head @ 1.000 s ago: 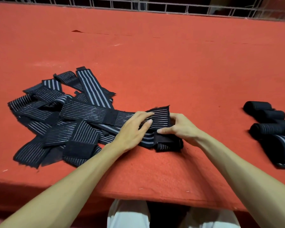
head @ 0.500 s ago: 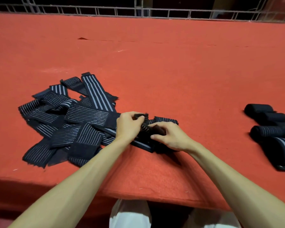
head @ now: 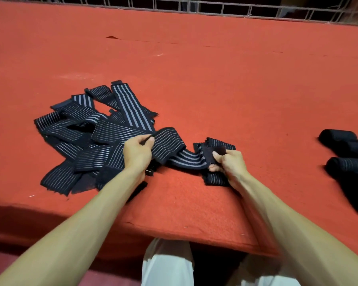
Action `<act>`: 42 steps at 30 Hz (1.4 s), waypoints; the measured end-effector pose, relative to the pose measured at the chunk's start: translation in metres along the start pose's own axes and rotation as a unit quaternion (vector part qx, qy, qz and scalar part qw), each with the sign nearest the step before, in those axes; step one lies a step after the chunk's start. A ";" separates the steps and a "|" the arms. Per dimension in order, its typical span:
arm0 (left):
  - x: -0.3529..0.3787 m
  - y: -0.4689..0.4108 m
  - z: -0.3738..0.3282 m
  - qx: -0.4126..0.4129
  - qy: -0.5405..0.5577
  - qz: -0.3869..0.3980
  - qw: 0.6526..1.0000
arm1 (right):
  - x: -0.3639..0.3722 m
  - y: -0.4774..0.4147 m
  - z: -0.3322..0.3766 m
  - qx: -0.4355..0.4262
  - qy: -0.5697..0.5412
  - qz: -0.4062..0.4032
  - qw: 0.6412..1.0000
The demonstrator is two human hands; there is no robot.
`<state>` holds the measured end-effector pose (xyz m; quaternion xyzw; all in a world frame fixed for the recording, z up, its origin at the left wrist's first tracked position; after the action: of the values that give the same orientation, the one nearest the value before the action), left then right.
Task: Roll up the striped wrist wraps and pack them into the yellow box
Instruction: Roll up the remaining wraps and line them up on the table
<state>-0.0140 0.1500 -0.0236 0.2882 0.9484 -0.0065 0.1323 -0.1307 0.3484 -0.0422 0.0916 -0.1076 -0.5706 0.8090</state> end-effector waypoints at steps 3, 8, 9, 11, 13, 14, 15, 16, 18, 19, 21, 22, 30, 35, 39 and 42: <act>-0.010 0.009 -0.013 0.039 0.001 0.042 0.998 | 0.004 0.001 0.004 0.010 0.106 0.013 0.994; 0.006 0.049 -0.053 0.067 0.076 0.209 0.973 | -0.014 0.019 0.047 -0.206 0.391 -0.066 0.895; 0.008 0.060 -0.062 0.066 0.104 0.242 0.962 | -0.018 0.028 0.059 -0.208 0.346 -0.056 0.913; 0.009 0.076 -0.074 0.079 0.124 0.294 0.944 | -0.012 0.038 0.076 -0.071 0.168 0.029 0.983; 0.008 0.090 -0.076 0.090 0.102 0.343 0.929 | -0.008 0.052 0.083 0.073 0.071 0.136 0.985; 0.007 0.099 -0.077 0.096 0.083 0.368 0.921 | -0.008 0.056 0.084 0.106 0.071 0.178 0.976; 0.005 0.104 -0.074 0.101 0.059 0.386 0.915 | -0.008 0.059 0.083 0.129 0.072 0.214 0.966; 0.004 0.114 -0.076 0.108 0.034 0.404 0.908 | -0.008 0.062 0.080 0.144 0.083 0.237 0.957; 0.002 0.126 -0.077 0.117 0.005 0.404 0.907 | -0.005 0.072 0.078 0.147 0.115 0.256 0.949; 0.001 0.129 -0.077 0.114 -0.014 0.406 0.907 | -0.005 0.075 0.076 0.132 0.138 0.258 0.947; -0.004 0.130 -0.071 0.097 -0.019 0.412 0.906 | -0.002 0.079 0.071 0.092 0.203 0.243 0.944; -0.009 0.125 -0.064 0.099 -0.017 0.418 0.903 | -0.001 0.077 0.065 0.075 0.232 0.225 0.943; -0.035 0.077 -0.035 0.138 -0.033 0.309 0.941 | -0.006 0.055 0.063 -0.022 0.511 0.101 0.853; -0.052 0.026 -0.015 0.218 -0.170 0.122 0.953 | 0.008 0.041 0.068 -0.118 0.690 0.042 0.713; -0.061 -0.015 0.000 0.267 -0.304 0.129 0.905 | 0.058 0.032 0.064 -0.276 0.566 0.100 0.771; -0.059 -0.045 0.015 0.249 -0.326 0.133 0.902 | 0.103 0.024 0.050 -0.285 0.517 0.221 0.776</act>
<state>0.0121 0.0793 -0.0260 0.4173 0.7727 -0.3183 0.3572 -0.0897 0.2576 0.0195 0.1120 0.4770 -0.2470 0.8360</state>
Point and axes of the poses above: each hand's wrist, its own y-axis away from the middle knuckle, its own x-axis out of the palm, z = x × y, the point moved 1 cm from there along -y, towards the middle knuckle, and after that the axes turned 6 degrees about -y, right-handed, at the moved point
